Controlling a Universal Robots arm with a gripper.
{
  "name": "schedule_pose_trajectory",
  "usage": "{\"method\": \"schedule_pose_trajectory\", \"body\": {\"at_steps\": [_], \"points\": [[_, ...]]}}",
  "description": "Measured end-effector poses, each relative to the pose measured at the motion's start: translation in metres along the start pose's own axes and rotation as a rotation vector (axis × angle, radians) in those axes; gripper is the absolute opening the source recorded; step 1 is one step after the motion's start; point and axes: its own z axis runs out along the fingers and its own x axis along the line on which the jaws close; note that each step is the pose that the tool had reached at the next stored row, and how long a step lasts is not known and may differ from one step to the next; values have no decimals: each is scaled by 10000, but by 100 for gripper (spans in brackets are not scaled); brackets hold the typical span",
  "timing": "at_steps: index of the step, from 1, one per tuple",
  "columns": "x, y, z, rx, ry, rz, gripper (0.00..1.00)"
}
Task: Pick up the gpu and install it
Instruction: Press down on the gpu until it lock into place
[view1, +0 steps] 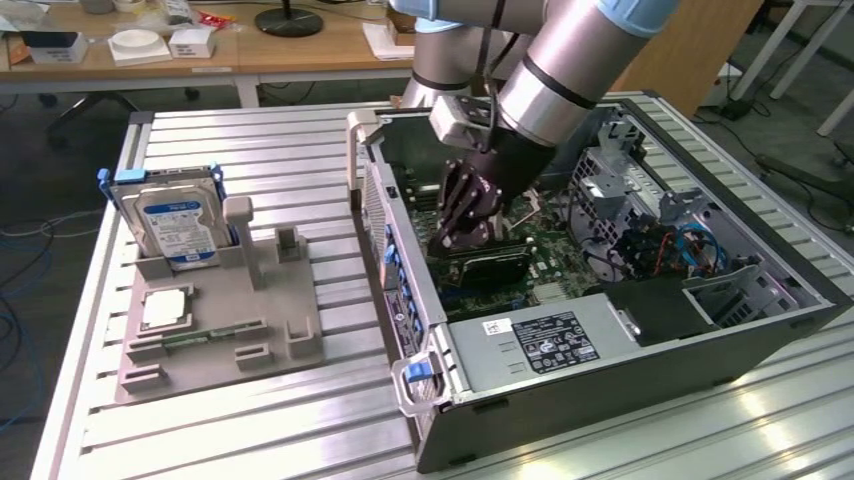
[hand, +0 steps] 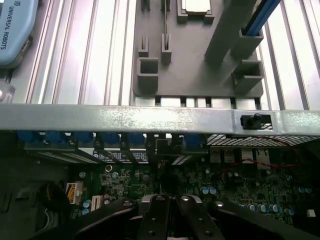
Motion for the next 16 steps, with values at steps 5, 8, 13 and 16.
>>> {"method": "schedule_pose_trajectory", "body": {"at_steps": [5, 8, 13, 16], "points": [[-80, -1, 2, -82, 8, 3, 10], [-99, -3, 1, -498, 6, 11, 10], [-124, -71, -25, -1166, 2, 23, 10], [-131, -113, -42, -1713, 3, 34, 10]]}}
